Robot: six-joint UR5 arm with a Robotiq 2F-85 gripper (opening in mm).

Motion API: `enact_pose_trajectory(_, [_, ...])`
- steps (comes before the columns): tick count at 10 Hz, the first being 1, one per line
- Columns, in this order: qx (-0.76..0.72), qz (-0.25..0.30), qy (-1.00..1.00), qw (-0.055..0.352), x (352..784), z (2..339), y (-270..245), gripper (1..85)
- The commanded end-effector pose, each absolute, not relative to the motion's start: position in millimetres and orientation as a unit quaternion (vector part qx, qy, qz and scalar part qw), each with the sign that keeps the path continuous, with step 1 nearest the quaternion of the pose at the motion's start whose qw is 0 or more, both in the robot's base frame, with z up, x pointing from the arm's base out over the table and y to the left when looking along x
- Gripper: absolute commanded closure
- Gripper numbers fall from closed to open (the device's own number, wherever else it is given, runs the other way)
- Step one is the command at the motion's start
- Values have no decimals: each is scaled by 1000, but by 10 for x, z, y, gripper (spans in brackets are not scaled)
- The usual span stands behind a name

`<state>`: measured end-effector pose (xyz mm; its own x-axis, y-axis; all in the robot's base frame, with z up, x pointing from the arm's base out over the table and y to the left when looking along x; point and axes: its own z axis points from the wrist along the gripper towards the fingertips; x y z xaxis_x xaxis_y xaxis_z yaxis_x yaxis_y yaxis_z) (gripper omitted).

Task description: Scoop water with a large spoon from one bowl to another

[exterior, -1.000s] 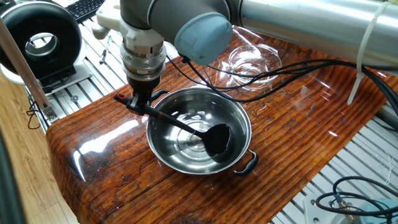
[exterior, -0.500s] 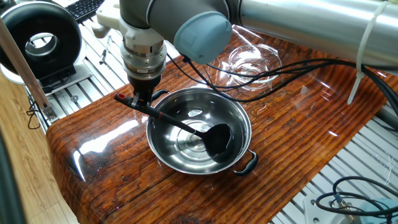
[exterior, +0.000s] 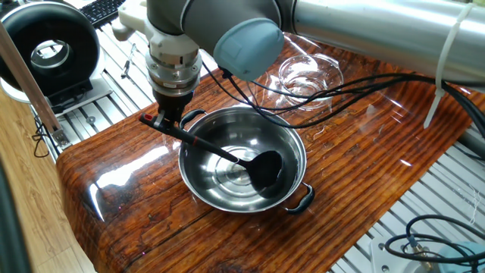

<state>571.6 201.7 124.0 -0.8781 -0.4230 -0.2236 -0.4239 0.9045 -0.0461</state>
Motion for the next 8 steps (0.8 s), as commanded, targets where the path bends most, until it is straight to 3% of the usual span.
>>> enact_pose_trajectory(1, [-212,9,972,100,5641,1236,2021,437])
enact_pose_trajectory(3, [-209,21,974,88,5590,1209,2076,430])
enact_pose_trajectory(8, [-225,-10,971,79,5743,1254,1965,427])
